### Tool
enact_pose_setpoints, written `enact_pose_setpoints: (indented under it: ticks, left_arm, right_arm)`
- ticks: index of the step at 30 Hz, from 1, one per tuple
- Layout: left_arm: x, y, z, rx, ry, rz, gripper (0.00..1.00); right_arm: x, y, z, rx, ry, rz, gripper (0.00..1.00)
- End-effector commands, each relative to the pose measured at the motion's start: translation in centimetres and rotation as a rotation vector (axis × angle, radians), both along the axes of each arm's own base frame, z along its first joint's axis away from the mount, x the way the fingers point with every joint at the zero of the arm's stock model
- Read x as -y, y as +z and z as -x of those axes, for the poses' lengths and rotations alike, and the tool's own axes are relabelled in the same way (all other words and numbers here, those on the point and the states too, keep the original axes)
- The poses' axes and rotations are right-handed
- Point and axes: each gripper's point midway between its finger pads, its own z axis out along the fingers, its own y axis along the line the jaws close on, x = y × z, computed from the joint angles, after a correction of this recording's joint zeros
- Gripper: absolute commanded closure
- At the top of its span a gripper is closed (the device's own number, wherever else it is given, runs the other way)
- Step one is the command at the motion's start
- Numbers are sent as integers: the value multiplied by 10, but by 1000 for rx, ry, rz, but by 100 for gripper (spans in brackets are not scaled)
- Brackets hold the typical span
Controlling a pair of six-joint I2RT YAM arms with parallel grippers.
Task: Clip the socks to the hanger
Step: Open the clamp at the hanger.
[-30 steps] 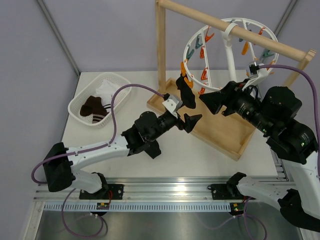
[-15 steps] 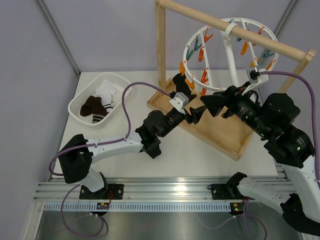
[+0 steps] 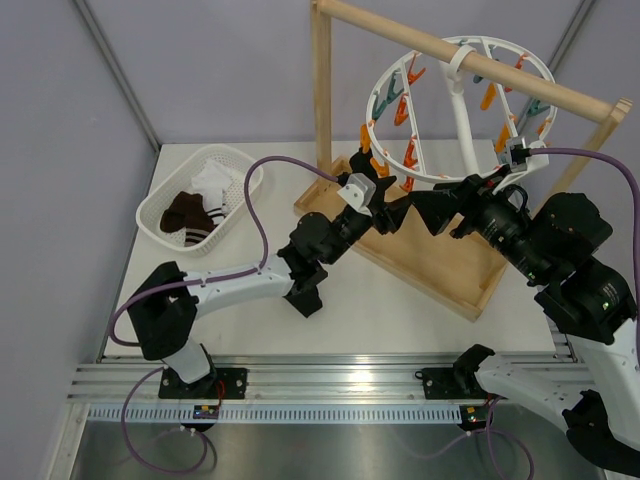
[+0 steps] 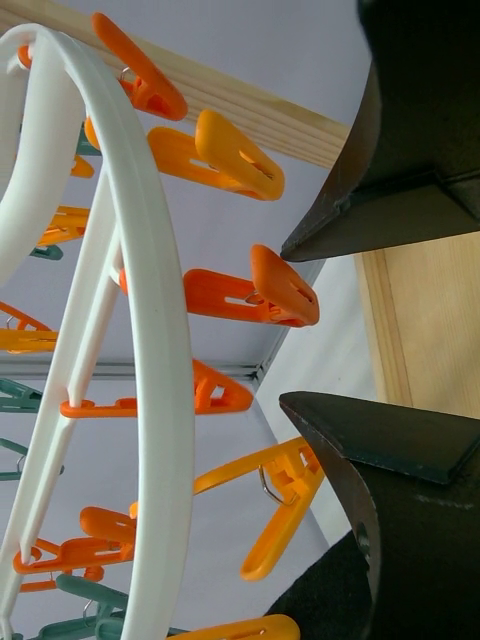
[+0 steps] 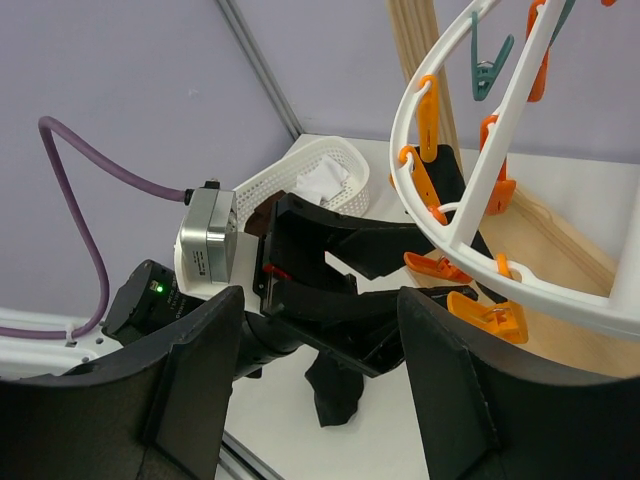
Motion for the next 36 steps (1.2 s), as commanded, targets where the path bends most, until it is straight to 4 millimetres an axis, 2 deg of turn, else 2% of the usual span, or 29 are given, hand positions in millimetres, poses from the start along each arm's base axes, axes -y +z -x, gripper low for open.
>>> enact_pose_setpoints:
  ticks: [1,7,17,21,23,24,25,29,30,33,36]
  left_arm:
    - [-5,43,2,71,-4,134,43]
    - [0,44,1,77,-9,145,46]
    - [-3,46,6,62,-33,165,67]
    - [-11,54,16,62,-56,154,70]
    - [-10,51,21,46,-83,126,70]
    - [-14,59,29,58,-108,129,70]
    - [-13,55,31,40,-121,107,71]
    - [-17,57,46,28,-178,63,72]
    - [-16,51,49,18,-196,31,72]
    - [-18,53,60,30,-236,5,72]
    - [-19,46,65,23,-256,-31,73]
  right_arm:
    - [0,7,-1,33,-2,-1,29]
    - [-1,6,-1,26,-1,3,29]
    - [0,2,-5,18,-13,13,29]
    - [-7,-5,-9,6,3,22,29]
    - [-11,-10,-12,1,11,32,29]
    - [-12,-12,-14,-2,11,40,29]
    - [-14,-14,-15,-5,14,48,29]
    - [-16,-22,-20,-9,13,69,29]
    - [-17,-24,-22,-6,12,76,29]
    - [-16,-29,-26,-10,-5,91,30]
    - [-13,-32,-31,-11,-35,99,30]
